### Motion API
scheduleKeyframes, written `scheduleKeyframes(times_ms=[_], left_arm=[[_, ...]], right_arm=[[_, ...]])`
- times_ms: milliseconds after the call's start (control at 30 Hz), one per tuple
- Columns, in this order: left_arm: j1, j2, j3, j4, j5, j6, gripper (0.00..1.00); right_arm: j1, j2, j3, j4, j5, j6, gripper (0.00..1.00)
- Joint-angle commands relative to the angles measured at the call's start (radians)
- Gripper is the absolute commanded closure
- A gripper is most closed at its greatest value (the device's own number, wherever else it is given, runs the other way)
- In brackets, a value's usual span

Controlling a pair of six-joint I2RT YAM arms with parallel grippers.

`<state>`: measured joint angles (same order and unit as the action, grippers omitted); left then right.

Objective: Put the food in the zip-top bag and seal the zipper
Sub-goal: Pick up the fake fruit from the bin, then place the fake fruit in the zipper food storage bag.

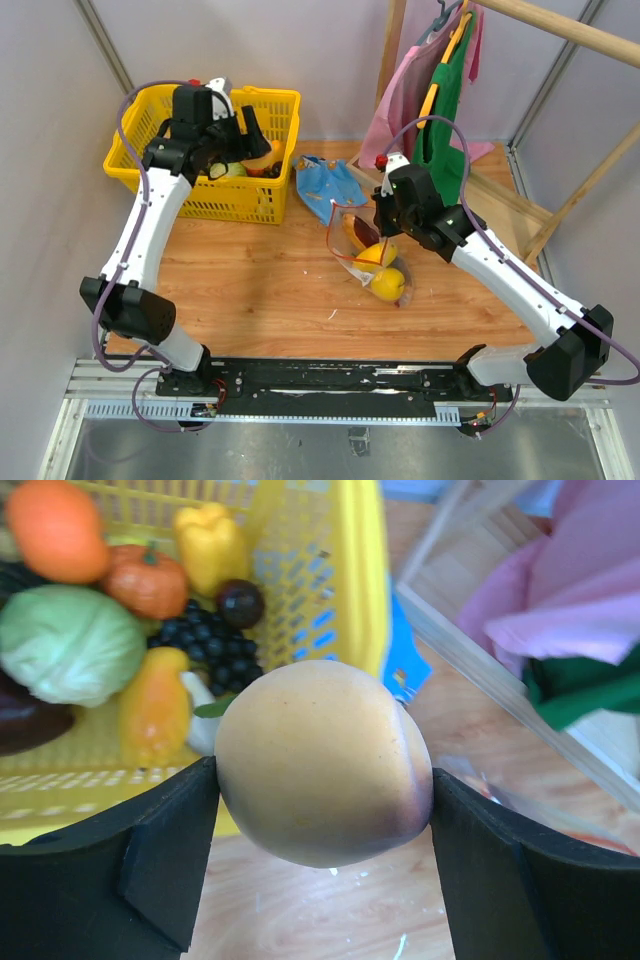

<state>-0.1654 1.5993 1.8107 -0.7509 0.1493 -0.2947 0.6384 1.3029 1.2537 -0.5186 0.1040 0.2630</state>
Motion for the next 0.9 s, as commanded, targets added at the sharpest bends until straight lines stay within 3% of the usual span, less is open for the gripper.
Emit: scheduleKeyframes(times_ms=[0, 467, 867], left_arm=[[-0.103, -0.095, -0.065, 0.047, -0.020, 0.007, 0.73], [-0.499, -0.251, -0.277, 0.202, -0.114, 0.001, 0.73], [-0.660, -0.250, -0.433, 0.320, -0.172, -0.007, 0.73]], right_arm=[[-0.019, -0.030, 0.016, 0.047, -0.038, 0.021, 0.99], [-0.019, -0.034, 0.012, 0.072, -0.111, 0.034, 0.99], [-0.019, -0.058, -0.004, 0.081, -0.150, 0.043, 0.99]])
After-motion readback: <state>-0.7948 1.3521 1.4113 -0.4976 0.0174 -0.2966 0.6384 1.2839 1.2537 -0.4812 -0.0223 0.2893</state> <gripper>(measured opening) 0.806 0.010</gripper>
